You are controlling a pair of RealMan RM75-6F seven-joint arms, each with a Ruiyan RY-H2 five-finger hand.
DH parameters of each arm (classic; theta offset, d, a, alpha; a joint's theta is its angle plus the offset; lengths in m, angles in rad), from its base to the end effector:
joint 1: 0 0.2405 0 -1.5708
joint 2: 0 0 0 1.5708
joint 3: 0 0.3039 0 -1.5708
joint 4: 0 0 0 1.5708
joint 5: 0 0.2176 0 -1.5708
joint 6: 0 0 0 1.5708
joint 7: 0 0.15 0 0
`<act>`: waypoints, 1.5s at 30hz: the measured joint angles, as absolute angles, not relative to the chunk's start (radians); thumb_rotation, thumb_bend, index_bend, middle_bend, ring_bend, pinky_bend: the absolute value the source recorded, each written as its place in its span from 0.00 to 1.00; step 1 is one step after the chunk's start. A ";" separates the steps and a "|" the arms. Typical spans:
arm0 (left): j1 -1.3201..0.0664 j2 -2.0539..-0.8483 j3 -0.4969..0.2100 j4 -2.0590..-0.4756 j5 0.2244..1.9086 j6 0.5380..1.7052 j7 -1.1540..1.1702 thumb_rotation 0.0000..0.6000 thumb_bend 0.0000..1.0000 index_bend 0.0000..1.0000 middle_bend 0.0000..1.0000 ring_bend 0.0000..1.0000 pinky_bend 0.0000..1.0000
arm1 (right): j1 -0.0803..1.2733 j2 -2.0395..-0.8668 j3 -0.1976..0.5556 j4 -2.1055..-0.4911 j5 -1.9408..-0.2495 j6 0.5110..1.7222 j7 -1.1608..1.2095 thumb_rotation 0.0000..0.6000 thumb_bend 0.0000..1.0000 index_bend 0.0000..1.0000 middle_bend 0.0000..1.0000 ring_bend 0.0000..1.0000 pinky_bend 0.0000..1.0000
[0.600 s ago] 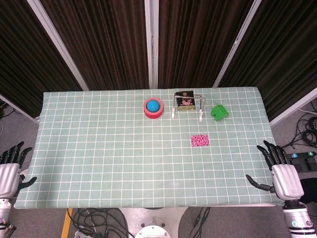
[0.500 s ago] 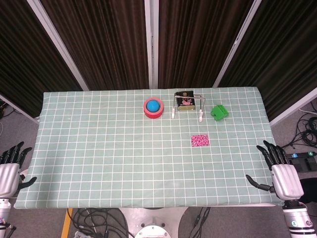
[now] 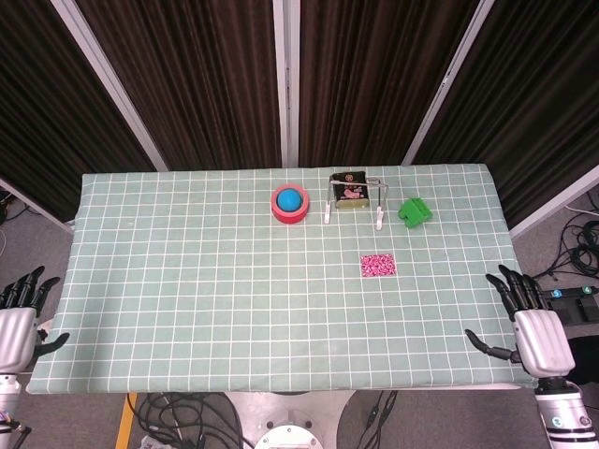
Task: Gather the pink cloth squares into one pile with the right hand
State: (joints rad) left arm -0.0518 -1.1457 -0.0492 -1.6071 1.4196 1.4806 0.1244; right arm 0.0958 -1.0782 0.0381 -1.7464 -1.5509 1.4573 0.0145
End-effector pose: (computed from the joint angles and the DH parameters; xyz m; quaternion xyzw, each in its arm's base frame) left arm -0.3734 0.1785 0.1674 -0.5840 -0.3873 -0.3318 0.6315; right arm -0.3243 -0.1896 0.1674 0.6013 -0.4152 0.4206 0.5376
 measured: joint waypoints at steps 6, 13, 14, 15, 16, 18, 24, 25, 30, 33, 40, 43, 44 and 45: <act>-0.054 -1.151 -0.051 -1.603 1.413 1.474 0.121 1.00 0.08 0.22 0.16 0.11 0.15 | 0.118 -1.086 0.055 -1.750 -1.528 1.429 -0.009 0.53 0.31 0.17 0.00 0.00 0.00; -0.051 -1.157 -0.049 -1.592 1.411 1.474 0.110 1.00 0.08 0.22 0.16 0.11 0.15 | 0.197 -1.129 0.100 -1.747 -1.439 1.307 -0.088 0.41 0.56 0.26 0.00 0.00 0.00; -0.049 -1.157 -0.048 -1.591 1.410 1.475 0.109 1.00 0.08 0.22 0.16 0.11 0.15 | 0.217 -1.141 0.108 -1.742 -1.416 1.275 -0.102 0.38 0.59 0.26 0.00 0.00 0.00; -0.049 -1.157 -0.047 -1.590 1.409 1.475 0.108 1.00 0.08 0.22 0.16 0.11 0.15 | 0.233 -1.152 0.115 -1.736 -1.398 1.249 -0.111 0.35 0.61 0.26 0.00 0.00 0.00; -0.047 -1.157 -0.047 -1.589 1.408 1.475 0.107 1.00 0.08 0.22 0.16 0.11 0.15 | 0.249 -1.164 0.121 -1.728 -1.378 1.222 -0.120 0.32 0.63 0.26 0.00 0.00 0.00; -0.045 -1.157 -0.045 -1.588 1.407 1.475 0.105 1.00 0.08 0.22 0.16 0.11 0.15 | 0.288 -1.196 0.135 -1.702 -1.331 1.161 -0.138 0.27 0.64 0.26 0.00 0.00 0.00; -0.040 -1.159 -0.044 -1.583 1.404 1.477 0.101 1.00 0.08 0.22 0.16 0.11 0.15 | 0.400 -1.308 0.162 -1.577 -1.180 0.990 -0.202 0.19 0.64 0.29 0.00 0.00 0.00; -0.040 -1.160 -0.043 -1.582 1.404 1.477 0.100 1.00 0.08 0.22 0.16 0.11 0.15 | 0.415 -1.326 0.165 -1.554 -1.159 0.969 -0.210 0.19 0.64 0.29 0.00 0.00 0.00; -0.039 -1.158 -0.043 -1.580 1.403 1.477 0.098 1.00 0.08 0.22 0.16 0.11 0.15 | 0.498 -1.427 0.179 -1.422 -1.074 0.866 -0.243 0.18 0.64 0.29 0.00 0.00 0.00; -0.039 -1.158 -0.043 -1.581 1.402 1.474 0.101 1.00 0.08 0.22 0.16 0.11 0.15 | 0.545 -1.476 0.186 -1.356 -1.042 0.820 -0.257 0.17 0.64 0.29 0.00 0.00 0.00; -0.041 -1.162 -0.041 -1.580 1.399 1.464 0.098 1.00 0.08 0.22 0.16 0.11 0.15 | 0.620 -1.565 0.193 -1.231 -0.990 0.743 -0.275 0.16 0.64 0.29 0.00 0.00 0.00; -0.041 -1.160 -0.041 -1.581 1.396 1.460 0.095 1.00 0.08 0.22 0.16 0.11 0.15 | 0.647 -1.602 0.195 -1.172 -0.972 0.717 -0.278 0.17 0.64 0.29 0.00 0.00 0.00; -0.041 -1.160 -0.041 -1.581 1.395 1.459 0.095 1.00 0.08 0.22 0.16 0.11 0.15 | 0.657 -1.616 0.195 -1.150 -0.967 0.708 -0.279 0.17 0.64 0.29 0.00 0.00 0.00; -0.041 -1.160 -0.041 -1.581 1.393 1.458 0.095 1.00 0.08 0.22 0.16 0.11 0.15 | 0.663 -1.627 0.195 -1.134 -0.963 0.702 -0.279 0.16 0.64 0.29 0.00 0.00 0.00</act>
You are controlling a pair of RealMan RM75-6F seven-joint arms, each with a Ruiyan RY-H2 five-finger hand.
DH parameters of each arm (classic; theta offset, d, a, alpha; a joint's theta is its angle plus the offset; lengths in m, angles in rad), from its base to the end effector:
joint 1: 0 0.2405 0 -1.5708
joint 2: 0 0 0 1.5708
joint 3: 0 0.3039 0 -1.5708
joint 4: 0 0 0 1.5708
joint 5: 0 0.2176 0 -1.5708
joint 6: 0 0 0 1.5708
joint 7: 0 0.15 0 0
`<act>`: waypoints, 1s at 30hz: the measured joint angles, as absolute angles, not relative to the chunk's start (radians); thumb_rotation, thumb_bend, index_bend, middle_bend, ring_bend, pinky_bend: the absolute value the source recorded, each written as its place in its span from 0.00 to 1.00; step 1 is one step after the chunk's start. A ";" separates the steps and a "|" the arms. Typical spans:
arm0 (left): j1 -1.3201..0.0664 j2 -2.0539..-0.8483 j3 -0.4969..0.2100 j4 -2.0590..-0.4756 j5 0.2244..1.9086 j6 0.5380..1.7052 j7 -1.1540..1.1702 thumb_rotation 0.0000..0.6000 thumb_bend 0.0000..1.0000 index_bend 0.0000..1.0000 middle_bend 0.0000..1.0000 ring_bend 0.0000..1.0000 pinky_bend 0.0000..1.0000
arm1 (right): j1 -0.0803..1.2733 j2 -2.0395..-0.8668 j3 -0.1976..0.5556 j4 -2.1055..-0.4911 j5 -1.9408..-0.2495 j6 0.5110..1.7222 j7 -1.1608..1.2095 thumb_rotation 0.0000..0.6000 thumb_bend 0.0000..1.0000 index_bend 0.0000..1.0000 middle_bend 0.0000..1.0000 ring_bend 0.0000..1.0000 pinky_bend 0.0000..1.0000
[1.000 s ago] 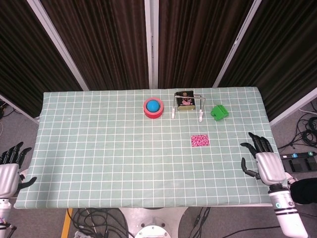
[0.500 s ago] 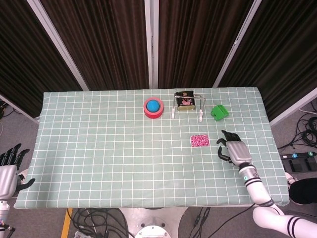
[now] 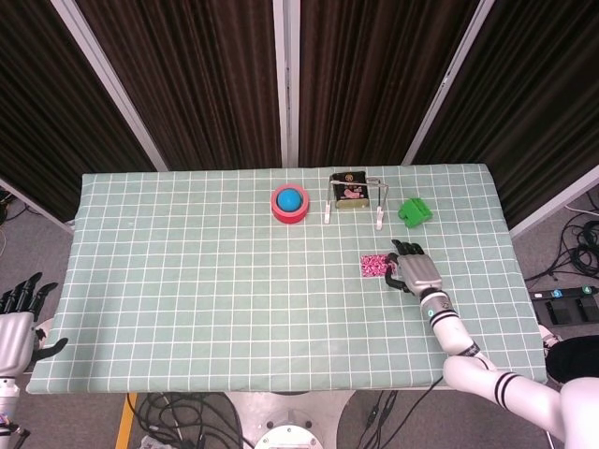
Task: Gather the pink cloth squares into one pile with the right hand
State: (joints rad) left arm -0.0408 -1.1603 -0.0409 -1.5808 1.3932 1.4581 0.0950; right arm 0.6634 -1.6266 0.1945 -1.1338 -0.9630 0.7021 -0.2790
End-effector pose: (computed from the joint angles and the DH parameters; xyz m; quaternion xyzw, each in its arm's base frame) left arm -0.3851 0.1720 0.1618 -0.5752 -0.4102 -0.3203 0.6311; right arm -0.2967 -0.3990 -0.0436 0.7033 -0.4847 0.2375 0.4626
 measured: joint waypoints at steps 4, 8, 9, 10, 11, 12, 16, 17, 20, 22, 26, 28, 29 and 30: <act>-0.043 -1.159 -0.040 -1.582 1.387 1.448 0.095 1.00 0.08 0.22 0.16 0.11 0.15 | 0.690 -1.667 0.190 -1.074 -0.954 0.679 -0.281 0.16 0.64 0.29 0.00 0.00 0.00; -0.044 -1.160 -0.041 -1.581 1.385 1.446 0.095 1.00 0.08 0.22 0.16 0.11 0.15 | 0.710 -1.701 0.185 -1.030 -0.954 0.672 -0.283 0.17 0.64 0.29 0.00 0.00 0.00; -0.044 -1.160 -0.041 -1.580 1.385 1.446 0.094 1.00 0.08 0.22 0.16 0.11 0.15 | 0.714 -1.707 0.183 -1.024 -0.956 0.671 -0.284 0.16 0.64 0.29 0.00 0.00 0.00; -0.043 -1.160 -0.040 -1.578 1.385 1.446 0.093 1.00 0.08 0.22 0.16 0.11 0.15 | 0.717 -1.712 0.182 -1.020 -0.959 0.671 -0.285 0.16 0.64 0.29 0.00 0.00 0.00; -0.043 -1.159 -0.040 -1.578 1.385 1.446 0.092 1.00 0.08 0.22 0.16 0.11 0.15 | 0.722 -1.718 0.180 -1.019 -0.963 0.671 -0.285 0.16 0.64 0.29 0.00 0.00 0.00; -0.042 -1.159 -0.040 -1.577 1.385 1.446 0.091 1.00 0.08 0.22 0.16 0.11 0.15 | 0.725 -1.721 0.179 -1.019 -0.968 0.671 -0.286 0.15 0.64 0.29 0.00 0.00 0.00; -0.039 -1.159 -0.039 -1.575 1.385 1.449 0.089 1.00 0.08 0.22 0.16 0.11 0.15 | 0.740 -1.730 0.177 -1.034 -0.986 0.673 -0.287 0.16 0.64 0.29 0.00 0.00 0.00; -0.038 -1.159 -0.039 -1.575 1.386 1.450 0.088 1.00 0.08 0.22 0.16 0.11 0.15 | 0.747 -1.733 0.178 -1.042 -0.992 0.674 -0.288 0.15 0.64 0.29 0.00 0.00 0.00; -0.036 -1.159 -0.038 -1.575 1.385 1.453 0.087 1.00 0.08 0.22 0.16 0.11 0.15 | 0.766 -1.742 0.179 -1.057 -1.003 0.675 -0.296 0.15 0.64 0.29 0.00 0.00 0.00; -0.034 -1.159 -0.038 -1.574 1.385 1.454 0.084 1.00 0.08 0.22 0.16 0.11 0.15 | 0.777 -1.750 0.180 -1.061 -1.005 0.675 -0.303 0.15 0.64 0.29 0.00 0.00 0.00; -0.029 -1.159 -0.035 -1.571 1.384 1.456 0.080 1.00 0.08 0.22 0.16 0.11 0.15 | 0.799 -1.766 0.180 -1.074 -1.011 0.681 -0.328 0.15 0.63 0.29 0.00 0.00 0.00; -0.028 -1.157 -0.036 -1.572 1.384 1.460 0.079 1.00 0.08 0.22 0.16 0.11 0.15 | 0.799 -1.765 0.179 -1.086 -1.014 0.693 -0.331 0.15 0.63 0.29 0.00 0.00 0.00; -0.027 -1.157 -0.036 -1.573 1.385 1.462 0.079 1.00 0.08 0.22 0.16 0.11 0.15 | 0.797 -1.761 0.179 -1.096 -1.016 0.702 -0.332 0.15 0.63 0.29 0.00 0.00 0.00; -0.027 -1.156 -0.036 -1.573 1.386 1.463 0.080 1.00 0.08 0.22 0.16 0.11 0.15 | 0.794 -1.754 0.178 -1.103 -1.017 0.709 -0.332 0.15 0.63 0.29 0.00 0.00 0.00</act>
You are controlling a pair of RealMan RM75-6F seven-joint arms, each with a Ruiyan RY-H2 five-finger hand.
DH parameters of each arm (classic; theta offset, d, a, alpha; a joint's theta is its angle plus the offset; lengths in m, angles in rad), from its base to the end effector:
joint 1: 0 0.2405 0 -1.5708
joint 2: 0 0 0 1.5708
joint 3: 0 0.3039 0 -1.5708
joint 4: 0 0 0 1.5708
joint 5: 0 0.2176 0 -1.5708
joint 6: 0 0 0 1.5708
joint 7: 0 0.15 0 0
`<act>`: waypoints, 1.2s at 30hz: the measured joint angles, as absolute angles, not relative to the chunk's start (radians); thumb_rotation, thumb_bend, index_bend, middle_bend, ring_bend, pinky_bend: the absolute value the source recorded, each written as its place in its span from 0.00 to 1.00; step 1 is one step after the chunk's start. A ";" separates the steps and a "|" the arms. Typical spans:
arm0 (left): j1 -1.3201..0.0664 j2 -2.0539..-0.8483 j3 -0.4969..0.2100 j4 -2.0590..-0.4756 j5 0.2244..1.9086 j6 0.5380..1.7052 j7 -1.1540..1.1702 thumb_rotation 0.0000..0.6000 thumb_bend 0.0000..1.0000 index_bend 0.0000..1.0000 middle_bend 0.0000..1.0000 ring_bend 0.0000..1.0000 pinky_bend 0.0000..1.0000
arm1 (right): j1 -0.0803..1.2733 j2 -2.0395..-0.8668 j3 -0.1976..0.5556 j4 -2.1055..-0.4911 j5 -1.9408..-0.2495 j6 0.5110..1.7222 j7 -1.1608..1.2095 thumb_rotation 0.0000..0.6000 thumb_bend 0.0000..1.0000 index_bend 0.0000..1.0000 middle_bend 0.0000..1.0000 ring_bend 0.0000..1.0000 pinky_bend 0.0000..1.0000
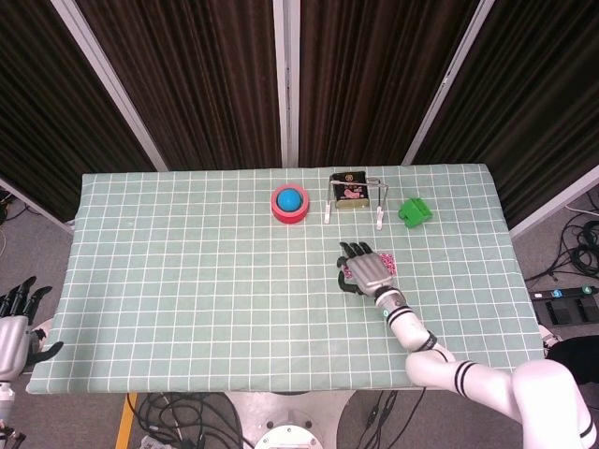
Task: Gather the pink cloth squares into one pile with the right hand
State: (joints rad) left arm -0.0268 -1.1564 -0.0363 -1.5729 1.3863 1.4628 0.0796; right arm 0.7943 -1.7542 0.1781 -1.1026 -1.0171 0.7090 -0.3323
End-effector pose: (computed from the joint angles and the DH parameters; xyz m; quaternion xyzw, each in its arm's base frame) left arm -0.3904 0.1655 0.1647 -0.5687 -0.4161 -0.3158 0.6354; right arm -0.2188 -0.4084 -0.0999 0.7673 -0.4185 0.2630 0.4086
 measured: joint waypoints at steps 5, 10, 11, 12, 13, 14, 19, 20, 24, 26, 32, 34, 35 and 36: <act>-0.030 -1.156 -0.037 -1.576 1.392 1.460 0.082 1.00 0.08 0.22 0.16 0.11 0.15 | 0.765 -1.693 0.170 -1.135 -1.012 0.740 -0.331 0.16 0.63 0.29 0.00 0.00 0.00; -0.036 -1.160 -0.039 -1.579 1.394 1.456 0.088 1.00 0.08 0.22 0.16 0.11 0.15 | 0.735 -1.651 0.151 -1.130 -0.980 0.739 -0.329 0.15 0.63 0.29 0.00 0.00 0.00; -0.036 -1.160 -0.039 -1.579 1.394 1.456 0.089 1.00 0.08 0.22 0.16 0.11 0.15 | 0.731 -1.649 0.148 -1.122 -0.976 0.736 -0.326 0.15 0.63 0.29 0.00 0.00 0.00; -0.036 -1.160 -0.039 -1.580 1.393 1.455 0.090 1.00 0.08 0.22 0.16 0.11 0.15 | 0.729 -1.649 0.145 -1.114 -0.972 0.732 -0.324 0.15 0.63 0.29 0.00 0.00 0.00; -0.037 -1.160 -0.040 -1.582 1.392 1.454 0.092 1.00 0.08 0.22 0.16 0.11 0.15 | 0.727 -1.650 0.143 -1.106 -0.970 0.728 -0.322 0.15 0.63 0.29 0.00 0.00 0.00; -0.038 -1.160 -0.040 -1.582 1.391 1.453 0.093 1.00 0.08 0.22 0.16 0.11 0.15 | 0.725 -1.652 0.140 -1.096 -0.967 0.724 -0.319 0.15 0.63 0.29 0.00 0.00 0.00; -0.039 -1.159 -0.040 -1.584 1.389 1.450 0.096 1.00 0.08 0.22 0.16 0.11 0.15 | 0.726 -1.675 0.134 -1.062 -0.970 0.705 -0.303 0.15 0.63 0.29 0.00 0.00 0.00; -0.038 -1.159 -0.040 -1.583 1.388 1.450 0.096 1.00 0.08 0.22 0.16 0.11 0.15 | 0.728 -1.680 0.133 -1.055 -0.973 0.701 -0.301 0.15 0.63 0.29 0.00 0.00 0.00; -0.038 -1.159 -0.040 -1.583 1.384 1.448 0.097 1.00 0.08 0.22 0.16 0.11 0.15 | 0.736 -1.697 0.132 -1.041 -0.982 0.690 -0.297 0.15 0.63 0.29 0.00 0.00 0.00; -0.037 -1.160 -0.040 -1.584 1.382 1.448 0.097 1.00 0.08 0.22 0.16 0.11 0.15 | 0.741 -1.702 0.134 -1.044 -0.990 0.691 -0.294 0.15 0.63 0.29 0.00 0.00 0.00; -0.034 -1.161 -0.039 -1.581 1.381 1.451 0.093 1.00 0.08 0.22 0.16 0.11 0.15 | 0.764 -1.723 0.141 -1.058 -1.008 0.690 -0.299 0.15 0.63 0.28 0.00 0.00 0.00; -0.030 -1.161 -0.039 -1.579 1.380 1.454 0.090 1.00 0.08 0.22 0.16 0.11 0.15 | 0.771 -1.731 0.144 -1.058 -1.008 0.688 -0.303 0.14 0.64 0.28 0.00 0.00 0.00; -0.029 -1.161 -0.038 -1.577 1.379 1.455 0.088 1.00 0.08 0.22 0.16 0.11 0.15 | 0.776 -1.737 0.146 -1.058 -1.008 0.686 -0.305 0.15 0.64 0.28 0.00 0.00 0.00; -0.027 -1.161 -0.037 -1.576 1.379 1.455 0.086 1.00 0.08 0.22 0.16 0.11 0.15 | 0.780 -1.741 0.147 -1.058 -1.008 0.684 -0.306 0.15 0.64 0.28 0.00 0.00 0.00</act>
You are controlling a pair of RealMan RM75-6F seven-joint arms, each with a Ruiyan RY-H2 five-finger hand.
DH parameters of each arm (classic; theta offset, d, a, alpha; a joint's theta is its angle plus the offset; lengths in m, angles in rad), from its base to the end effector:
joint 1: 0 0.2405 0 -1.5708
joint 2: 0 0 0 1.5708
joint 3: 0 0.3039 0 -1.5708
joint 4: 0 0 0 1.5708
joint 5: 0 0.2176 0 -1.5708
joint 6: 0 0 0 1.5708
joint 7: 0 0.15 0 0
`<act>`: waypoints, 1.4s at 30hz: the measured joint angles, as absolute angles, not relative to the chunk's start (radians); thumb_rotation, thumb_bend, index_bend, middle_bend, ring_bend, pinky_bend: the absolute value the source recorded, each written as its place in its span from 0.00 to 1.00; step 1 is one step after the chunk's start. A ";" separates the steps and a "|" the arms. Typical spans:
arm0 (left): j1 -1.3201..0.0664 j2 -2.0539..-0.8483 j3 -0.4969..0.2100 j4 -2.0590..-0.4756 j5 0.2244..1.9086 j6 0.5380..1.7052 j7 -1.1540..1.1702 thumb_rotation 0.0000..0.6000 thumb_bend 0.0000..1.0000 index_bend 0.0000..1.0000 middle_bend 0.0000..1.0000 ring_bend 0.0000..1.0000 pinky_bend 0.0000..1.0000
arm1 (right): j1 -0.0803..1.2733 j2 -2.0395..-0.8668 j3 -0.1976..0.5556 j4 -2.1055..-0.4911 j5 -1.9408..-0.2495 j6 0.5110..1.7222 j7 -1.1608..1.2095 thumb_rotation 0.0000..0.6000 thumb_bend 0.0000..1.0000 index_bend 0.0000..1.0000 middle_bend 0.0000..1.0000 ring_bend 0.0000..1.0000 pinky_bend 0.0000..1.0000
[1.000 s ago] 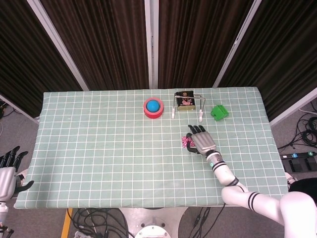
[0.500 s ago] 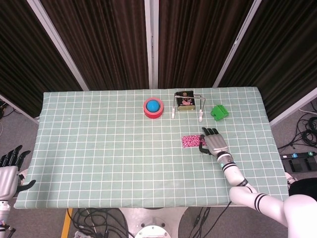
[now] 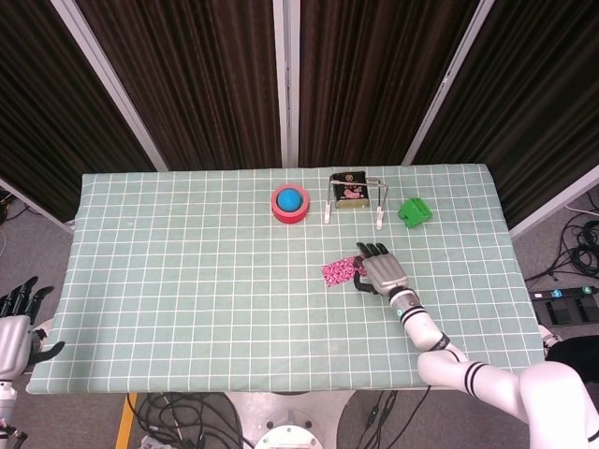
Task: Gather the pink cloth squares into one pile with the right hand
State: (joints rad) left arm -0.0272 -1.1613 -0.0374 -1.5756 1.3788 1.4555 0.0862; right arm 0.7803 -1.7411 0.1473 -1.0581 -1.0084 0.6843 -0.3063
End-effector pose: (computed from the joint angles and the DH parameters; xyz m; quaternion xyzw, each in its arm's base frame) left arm -0.3908 0.1656 0.1620 -0.5677 -0.4201 -0.3129 0.6351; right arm -0.2448 -0.4089 -0.0940 0.7648 -0.4267 0.2373 0.4204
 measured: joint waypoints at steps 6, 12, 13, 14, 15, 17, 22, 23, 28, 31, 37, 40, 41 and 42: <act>-0.020 -1.163 -0.034 -1.563 1.377 1.458 0.074 1.00 0.08 0.22 0.16 0.11 0.15 | 0.808 -1.771 0.154 -1.057 -1.010 0.676 -0.323 0.14 0.63 0.28 0.00 0.00 0.00; -0.014 -1.167 -0.032 -1.550 1.379 1.462 0.061 1.00 0.08 0.22 0.16 0.11 0.15 | 0.819 -1.777 0.151 -1.082 -1.017 0.681 -0.341 0.16 0.63 0.28 0.00 0.00 0.00; -0.013 -1.168 -0.032 -1.549 1.380 1.463 0.059 1.00 0.08 0.22 0.16 0.11 0.15 | 0.819 -1.775 0.150 -1.088 -1.018 0.686 -0.342 0.16 0.63 0.28 0.00 0.00 0.00; -0.013 -1.168 -0.032 -1.548 1.380 1.464 0.058 1.00 0.08 0.22 0.16 0.11 0.15 | 0.816 -1.769 0.150 -1.097 -1.019 0.695 -0.343 0.16 0.63 0.27 0.00 0.00 0.00; -0.012 -1.168 -0.032 -1.548 1.381 1.464 0.056 1.00 0.08 0.22 0.16 0.11 0.15 | 0.814 -1.763 0.151 -1.103 -1.020 0.702 -0.342 0.15 0.63 0.27 0.00 0.00 0.00; -0.011 -1.169 -0.031 -1.547 1.381 1.464 0.055 1.00 0.08 0.22 0.16 0.11 0.15 | 0.807 -1.745 0.153 -1.111 -1.018 0.716 -0.340 0.15 0.63 0.27 0.00 0.00 0.00; -0.014 -1.172 -0.032 -1.547 1.387 1.463 0.057 1.00 0.08 0.22 0.16 0.11 0.15 | 0.795 -1.714 0.161 -1.099 -0.984 0.719 -0.337 0.14 0.63 0.27 0.00 0.00 0.00; -0.014 -1.172 -0.032 -1.548 1.388 1.463 0.058 1.00 0.08 0.22 0.16 0.11 0.15 | 0.795 -1.712 0.163 -1.089 -0.974 0.714 -0.337 0.14 0.63 0.27 0.00 0.00 0.00; -0.014 -1.169 -0.033 -1.556 1.385 1.462 0.067 1.00 0.08 0.22 0.16 0.11 0.15 | 0.802 -1.725 0.164 -1.038 -0.955 0.683 -0.333 0.14 0.63 0.27 0.00 0.00 0.00; -0.012 -1.165 -0.033 -1.563 1.381 1.463 0.073 1.00 0.08 0.22 0.16 0.11 0.15 | 0.807 -1.740 0.162 -1.010 -0.952 0.666 -0.327 0.15 0.63 0.27 0.00 0.00 0.00; -0.014 -1.163 -0.035 -1.571 1.380 1.461 0.081 1.00 0.08 0.22 0.16 0.11 0.15 | 0.804 -1.744 0.148 -1.005 -0.972 0.657 -0.312 0.15 0.63 0.27 0.00 0.00 0.00; -0.018 -1.164 -0.038 -1.571 1.382 1.461 0.083 1.00 0.08 0.22 0.16 0.11 0.15 | 0.795 -1.730 0.139 -1.036 -0.988 0.668 -0.309 0.16 0.63 0.27 0.00 0.00 0.00; -0.019 -1.164 -0.039 -1.571 1.383 1.460 0.083 1.00 0.08 0.22 0.16 0.11 0.15 | 0.790 -1.721 0.134 -1.052 -0.994 0.673 -0.309 0.16 0.63 0.27 0.00 0.00 0.00; -0.020 -1.165 -0.039 -1.571 1.384 1.459 0.083 1.00 0.08 0.22 0.16 0.11 0.15 | 0.785 -1.715 0.130 -1.065 -0.998 0.678 -0.309 0.15 0.63 0.27 0.00 0.00 0.00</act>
State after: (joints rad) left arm -0.0201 -1.1645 -0.0391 -1.5707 1.3840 1.4586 0.0835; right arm 0.7853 -1.7147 0.1295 -1.0654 -0.9980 0.6779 -0.3092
